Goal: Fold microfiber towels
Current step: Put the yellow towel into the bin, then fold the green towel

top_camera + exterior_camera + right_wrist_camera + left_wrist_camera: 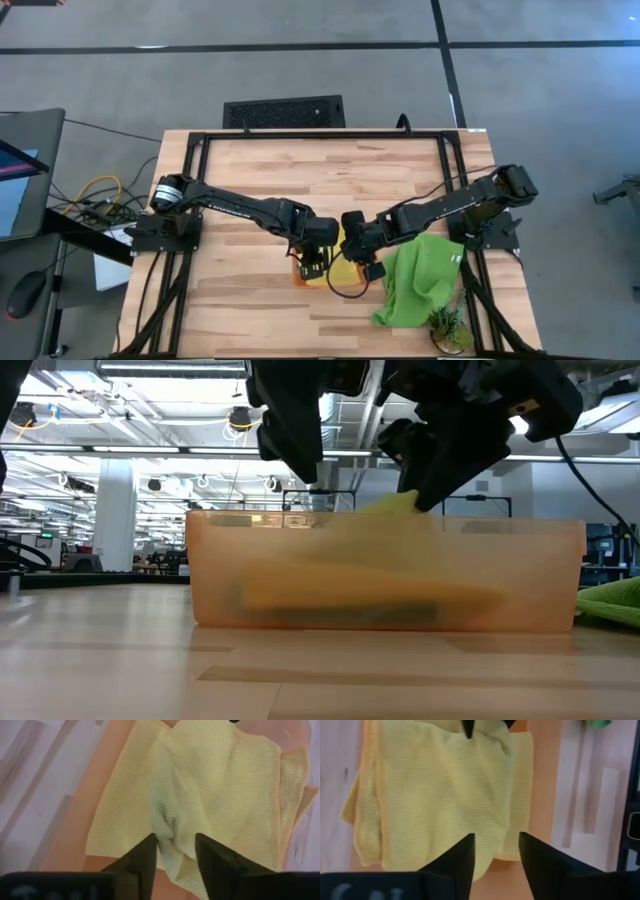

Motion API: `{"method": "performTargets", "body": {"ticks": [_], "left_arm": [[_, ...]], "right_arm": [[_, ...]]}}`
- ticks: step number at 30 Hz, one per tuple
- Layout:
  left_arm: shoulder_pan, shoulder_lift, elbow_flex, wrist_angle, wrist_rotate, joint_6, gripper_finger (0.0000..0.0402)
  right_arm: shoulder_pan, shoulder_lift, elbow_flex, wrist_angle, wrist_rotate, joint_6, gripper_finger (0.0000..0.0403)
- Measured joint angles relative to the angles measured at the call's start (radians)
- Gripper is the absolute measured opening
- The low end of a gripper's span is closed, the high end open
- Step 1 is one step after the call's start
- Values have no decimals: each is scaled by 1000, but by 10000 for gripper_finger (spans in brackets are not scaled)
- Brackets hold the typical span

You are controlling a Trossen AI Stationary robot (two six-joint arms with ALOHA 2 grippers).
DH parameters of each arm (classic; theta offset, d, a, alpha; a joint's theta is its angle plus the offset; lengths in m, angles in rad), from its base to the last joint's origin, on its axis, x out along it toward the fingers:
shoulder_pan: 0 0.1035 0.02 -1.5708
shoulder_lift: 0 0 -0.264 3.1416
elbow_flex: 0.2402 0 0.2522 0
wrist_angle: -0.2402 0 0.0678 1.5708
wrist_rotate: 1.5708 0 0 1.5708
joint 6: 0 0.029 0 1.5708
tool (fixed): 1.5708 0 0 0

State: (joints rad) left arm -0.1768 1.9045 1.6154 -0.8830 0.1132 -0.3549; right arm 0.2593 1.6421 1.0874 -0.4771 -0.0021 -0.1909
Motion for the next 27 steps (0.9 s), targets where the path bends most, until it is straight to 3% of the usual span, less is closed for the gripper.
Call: {"method": "performTargets", "body": {"ticks": [8, 16, 23, 27], "left_arm": [[0, 0, 0, 0, 15, 10, 171], [0, -40, 0, -5, -21, 63, 171], [-4, -110, 0, -32, -138, 82, 171], [-4, -154, 0, -57, -237, 59, 171]], "right_arm": [[8, -10, 0, -14, -4, 41, 253], [18, -144, 2, -123, -6, 120, 260], [42, -258, 1, -390, -2, 229, 260], [76, -290, -33, -532, -62, 307, 260]]}}
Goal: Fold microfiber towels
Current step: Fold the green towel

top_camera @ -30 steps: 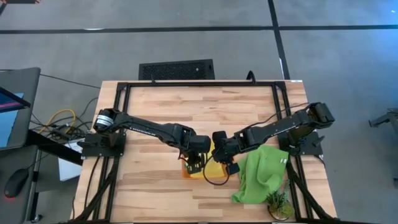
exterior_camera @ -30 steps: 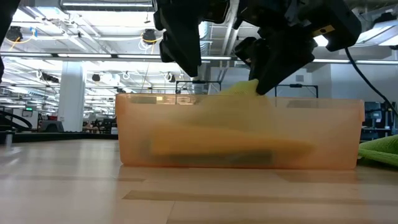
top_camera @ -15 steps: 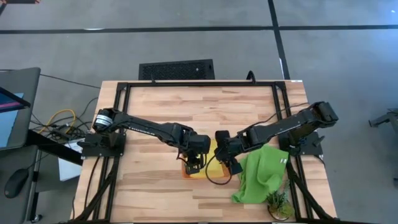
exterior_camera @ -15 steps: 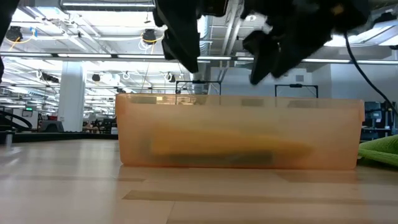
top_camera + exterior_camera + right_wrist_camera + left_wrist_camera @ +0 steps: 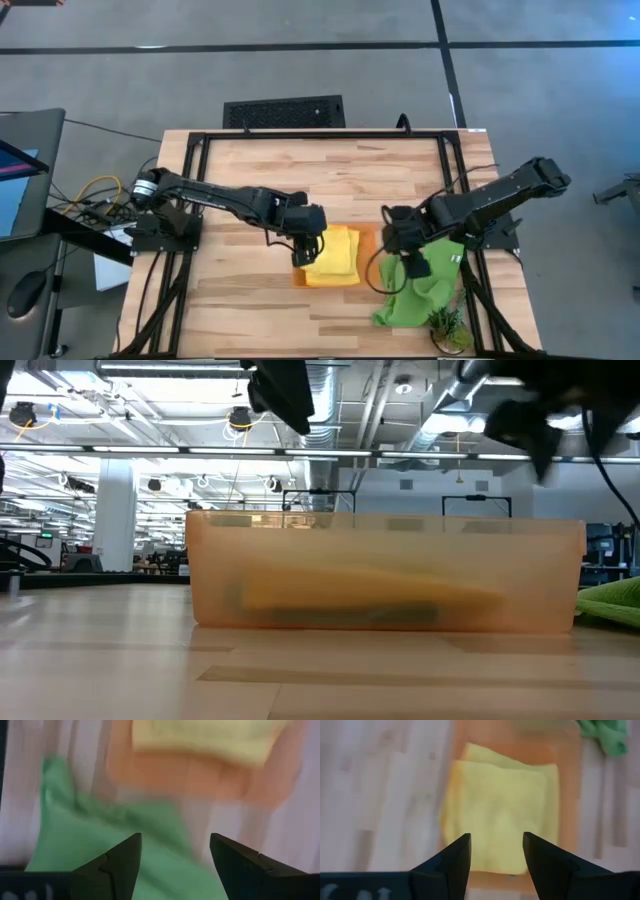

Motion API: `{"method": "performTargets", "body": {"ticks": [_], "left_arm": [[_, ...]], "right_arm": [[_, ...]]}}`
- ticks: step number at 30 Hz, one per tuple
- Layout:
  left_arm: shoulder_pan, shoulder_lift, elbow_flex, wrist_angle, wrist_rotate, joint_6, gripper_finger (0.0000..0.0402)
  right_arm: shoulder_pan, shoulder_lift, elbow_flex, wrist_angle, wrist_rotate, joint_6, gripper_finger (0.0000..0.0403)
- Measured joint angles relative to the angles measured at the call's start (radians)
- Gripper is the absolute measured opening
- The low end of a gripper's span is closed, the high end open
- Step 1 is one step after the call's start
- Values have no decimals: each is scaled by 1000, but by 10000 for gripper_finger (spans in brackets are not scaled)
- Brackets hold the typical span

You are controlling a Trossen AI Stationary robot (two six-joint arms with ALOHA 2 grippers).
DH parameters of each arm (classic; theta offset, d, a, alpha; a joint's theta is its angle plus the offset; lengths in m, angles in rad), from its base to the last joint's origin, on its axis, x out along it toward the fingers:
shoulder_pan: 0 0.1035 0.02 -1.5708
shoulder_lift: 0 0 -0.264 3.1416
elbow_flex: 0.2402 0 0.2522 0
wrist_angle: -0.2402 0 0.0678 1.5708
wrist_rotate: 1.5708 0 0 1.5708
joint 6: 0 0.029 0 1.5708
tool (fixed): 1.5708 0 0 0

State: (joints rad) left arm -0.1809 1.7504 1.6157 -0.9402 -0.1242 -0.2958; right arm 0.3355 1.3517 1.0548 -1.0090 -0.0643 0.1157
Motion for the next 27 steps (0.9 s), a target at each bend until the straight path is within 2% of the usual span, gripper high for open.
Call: {"method": "performTargets", "body": {"ticks": [4, 11, 17, 27], "left_arm": [[0, -37, 0, -26, -78, -27, 171], [3, -57, 1, -53, -92, -87, 171], [4, -57, 0, -57, -93, -94, 171], [4, -57, 0, -55, -88, -111, 171]], "right_arm": [[43, -17, -55, -76, -49, 88, 260], [71, -12, -203, -48, -76, 176, 260], [9, 19, -293, 81, -90, 176, 260], [-132, 130, -363, 138, -83, 162, 260]]}}
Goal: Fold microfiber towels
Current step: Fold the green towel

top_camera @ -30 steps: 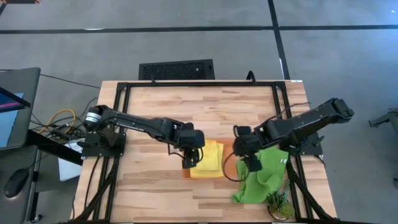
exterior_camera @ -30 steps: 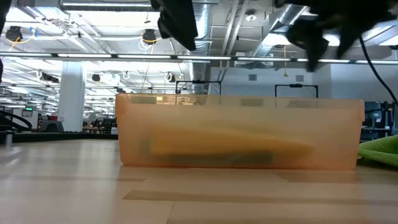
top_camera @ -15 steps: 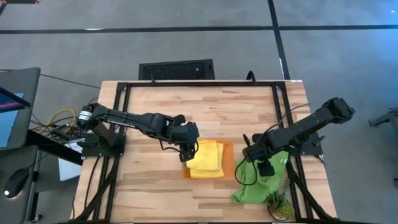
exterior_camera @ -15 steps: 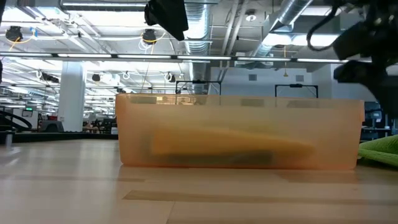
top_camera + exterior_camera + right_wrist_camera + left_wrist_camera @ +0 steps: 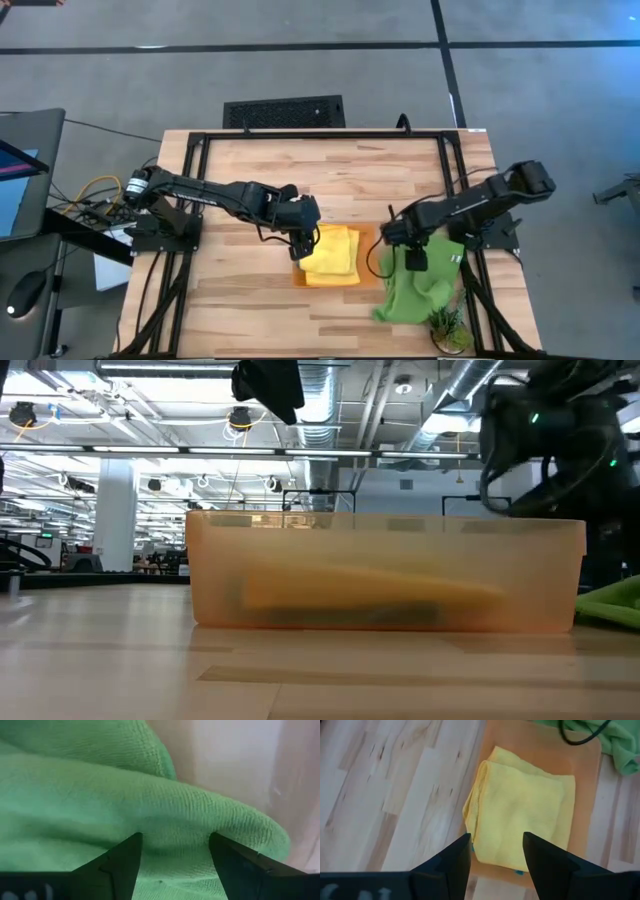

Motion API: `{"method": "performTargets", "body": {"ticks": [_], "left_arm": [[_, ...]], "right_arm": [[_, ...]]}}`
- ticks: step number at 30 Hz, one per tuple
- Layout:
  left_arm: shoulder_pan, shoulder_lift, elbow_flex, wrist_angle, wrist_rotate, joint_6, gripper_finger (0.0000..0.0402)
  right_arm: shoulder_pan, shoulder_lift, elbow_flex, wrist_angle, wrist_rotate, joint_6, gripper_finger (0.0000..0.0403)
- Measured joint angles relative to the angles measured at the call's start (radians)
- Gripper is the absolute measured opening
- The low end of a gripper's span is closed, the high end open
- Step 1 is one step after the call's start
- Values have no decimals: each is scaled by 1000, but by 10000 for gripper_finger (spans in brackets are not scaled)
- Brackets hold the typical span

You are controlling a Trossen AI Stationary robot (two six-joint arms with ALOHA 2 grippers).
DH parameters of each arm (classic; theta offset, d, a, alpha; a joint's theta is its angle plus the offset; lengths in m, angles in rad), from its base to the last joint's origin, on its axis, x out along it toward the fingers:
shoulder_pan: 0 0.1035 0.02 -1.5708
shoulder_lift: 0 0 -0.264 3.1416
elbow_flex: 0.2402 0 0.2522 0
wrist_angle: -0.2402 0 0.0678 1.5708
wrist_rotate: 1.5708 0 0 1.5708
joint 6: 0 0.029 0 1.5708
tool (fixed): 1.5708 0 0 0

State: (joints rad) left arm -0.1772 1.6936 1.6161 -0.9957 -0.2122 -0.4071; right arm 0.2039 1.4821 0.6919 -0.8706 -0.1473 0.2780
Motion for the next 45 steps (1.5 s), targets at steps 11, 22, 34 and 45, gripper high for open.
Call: {"method": "performTargets", "body": {"ticks": [11, 22, 34, 45], "left_arm": [[26, 0, 0, -5, -1, -13, 171], [84, 0, 0, -15, -1, -5, 171], [128, 0, 0, -28, -1, -5, 171], [184, 1, 0, -35, -1, -5, 171]], "right_arm": [[-183, 41, 0, -10, 135, -54, 260], [-440, 13, 49, 19, 331, -51, 260], [-753, 13, 95, 207, 329, -201, 260], [-861, 13, 96, 491, 302, -260, 260]]}}
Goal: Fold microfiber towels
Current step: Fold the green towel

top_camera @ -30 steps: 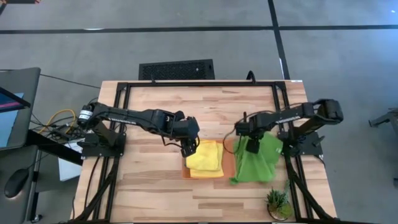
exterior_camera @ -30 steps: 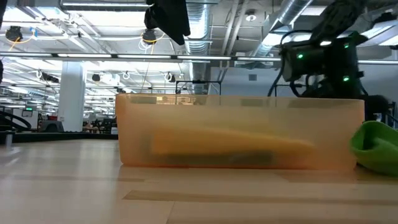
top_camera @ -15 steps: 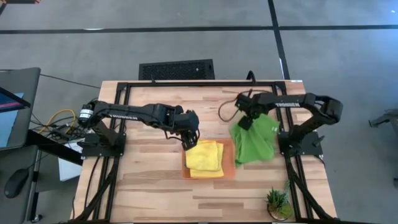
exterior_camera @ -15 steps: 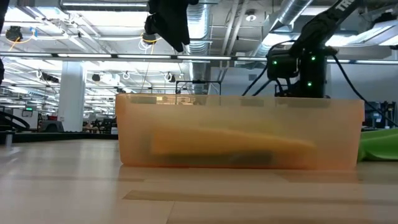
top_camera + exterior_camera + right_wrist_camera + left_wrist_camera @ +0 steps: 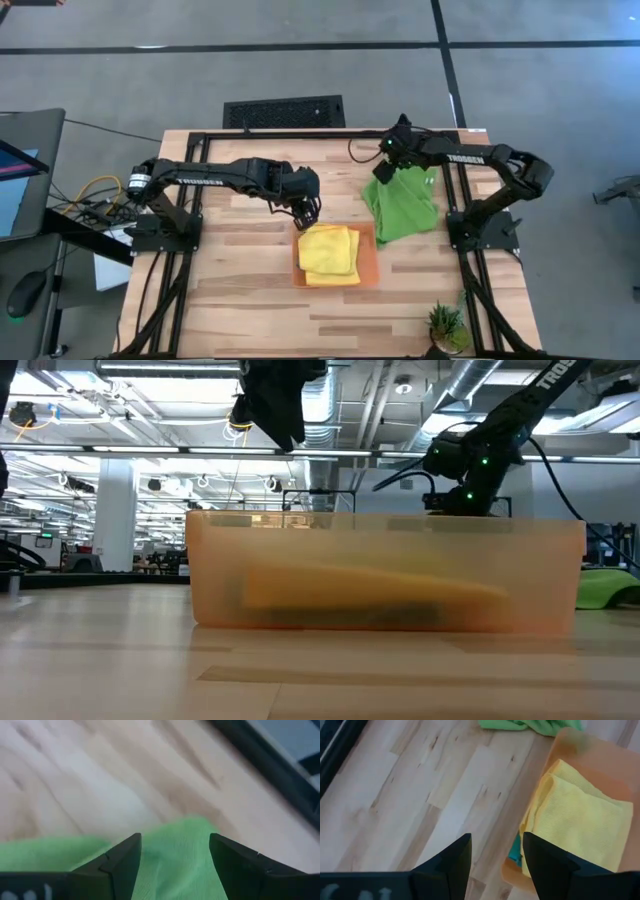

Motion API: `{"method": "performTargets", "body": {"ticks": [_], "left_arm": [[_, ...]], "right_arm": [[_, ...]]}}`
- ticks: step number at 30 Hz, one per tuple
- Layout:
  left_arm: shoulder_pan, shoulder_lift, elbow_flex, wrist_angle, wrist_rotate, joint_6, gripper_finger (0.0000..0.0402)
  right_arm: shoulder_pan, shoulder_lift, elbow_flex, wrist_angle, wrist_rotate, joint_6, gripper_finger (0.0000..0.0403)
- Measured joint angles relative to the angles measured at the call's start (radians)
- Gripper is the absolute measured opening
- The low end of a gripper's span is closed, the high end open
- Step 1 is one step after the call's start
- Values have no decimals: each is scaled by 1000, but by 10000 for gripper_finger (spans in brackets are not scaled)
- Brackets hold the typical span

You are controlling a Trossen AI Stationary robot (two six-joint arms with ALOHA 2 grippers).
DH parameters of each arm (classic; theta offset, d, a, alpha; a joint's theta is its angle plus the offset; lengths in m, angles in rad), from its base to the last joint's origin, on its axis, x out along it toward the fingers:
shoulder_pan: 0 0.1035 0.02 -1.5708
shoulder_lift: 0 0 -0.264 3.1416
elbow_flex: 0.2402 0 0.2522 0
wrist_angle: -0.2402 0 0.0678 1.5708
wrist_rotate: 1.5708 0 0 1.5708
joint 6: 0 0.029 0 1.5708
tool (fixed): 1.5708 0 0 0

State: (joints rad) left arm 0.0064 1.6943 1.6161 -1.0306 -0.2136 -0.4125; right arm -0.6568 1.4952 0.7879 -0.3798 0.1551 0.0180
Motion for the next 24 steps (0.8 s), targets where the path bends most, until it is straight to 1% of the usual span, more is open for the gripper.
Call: {"method": "performTargets", "body": {"ticks": [3, 5, 7, 10, 14, 17, 19, 21, 24], "left_arm": [[18, 2, 0, 5, -25, -28, 171], [41, 11, 1, 22, -26, -75, 171], [72, 24, 0, 33, 9, -116, 171], [127, 59, 1, 106, 85, -154, 171], [191, 126, 1, 246, 195, -148, 171], [220, 195, 0, 386, 259, -147, 171], [237, 243, 0, 479, 335, -150, 171], [252, 299, 0, 609, 420, -148, 171], [270, 376, 0, 760, 509, -167, 171]], "right_arm": [[1, -1, 8, 18, -2, -1, 260], [2, -8, 39, -46, -25, -3, 260], [3, -25, 85, -121, -53, -4, 260], [13, -78, 155, -227, -90, -38, 260], [33, -178, 250, -320, -92, -109, 260], [45, -253, 306, -354, -106, -160, 260], [61, -299, 331, -348, -109, -183, 260], [74, -337, 345, -351, -113, -200, 260], [90, -387, 363, -353, -114, -198, 260]]}}
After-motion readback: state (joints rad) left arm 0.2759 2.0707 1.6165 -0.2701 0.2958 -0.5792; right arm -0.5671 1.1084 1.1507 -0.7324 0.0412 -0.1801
